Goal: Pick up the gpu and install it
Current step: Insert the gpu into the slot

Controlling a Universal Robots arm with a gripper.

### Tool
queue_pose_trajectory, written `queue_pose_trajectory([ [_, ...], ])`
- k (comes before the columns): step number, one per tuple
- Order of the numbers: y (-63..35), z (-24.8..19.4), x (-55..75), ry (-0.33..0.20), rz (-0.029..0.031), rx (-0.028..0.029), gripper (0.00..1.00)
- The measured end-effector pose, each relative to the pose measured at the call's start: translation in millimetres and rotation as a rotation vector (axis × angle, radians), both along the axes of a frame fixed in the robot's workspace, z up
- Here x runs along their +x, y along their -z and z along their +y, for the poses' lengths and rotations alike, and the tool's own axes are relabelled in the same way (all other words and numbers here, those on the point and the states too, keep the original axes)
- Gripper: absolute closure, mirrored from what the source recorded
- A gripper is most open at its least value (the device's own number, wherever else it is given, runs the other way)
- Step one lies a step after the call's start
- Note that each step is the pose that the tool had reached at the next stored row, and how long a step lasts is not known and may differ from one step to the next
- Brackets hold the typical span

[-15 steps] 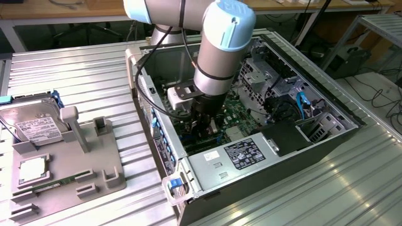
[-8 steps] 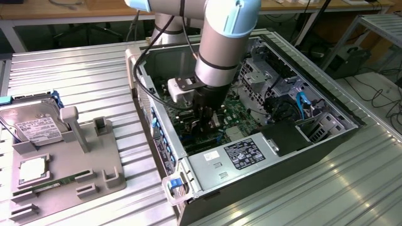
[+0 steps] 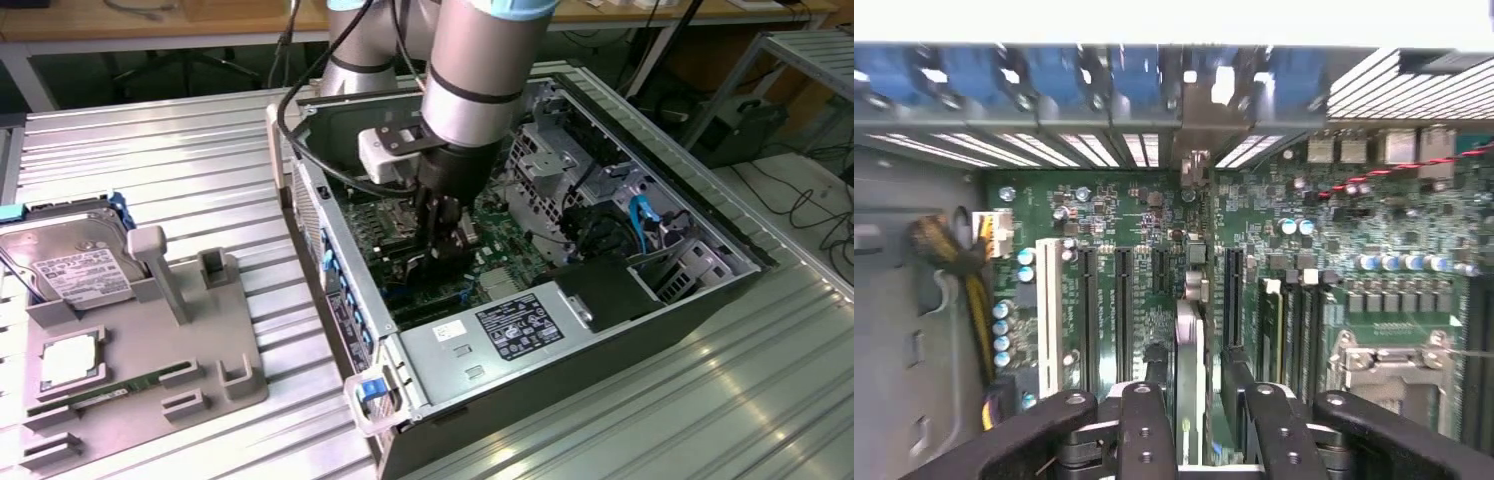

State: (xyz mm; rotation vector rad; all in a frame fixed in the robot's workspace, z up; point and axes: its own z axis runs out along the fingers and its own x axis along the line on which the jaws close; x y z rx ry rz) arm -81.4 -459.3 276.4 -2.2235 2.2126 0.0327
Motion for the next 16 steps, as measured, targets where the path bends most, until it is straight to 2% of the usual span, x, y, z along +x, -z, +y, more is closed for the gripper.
queue_pose_trajectory([
  [3, -11.2, 0.0, 0.0, 0.000, -0.0001, -0.0008, 0.65],
  [6, -11.1, 0.0, 0.0, 0.000, -0.0003, -0.0005, 0.66],
  [9, -11.1, 0.0, 0.0, 0.000, -0.0002, -0.0005, 0.85],
  [11, -11.1, 0.0, 0.0, 0.000, -0.0003, -0.0006, 0.89],
  [16, -11.1, 0.0, 0.0, 0.000, -0.0002, -0.0006, 0.89],
])
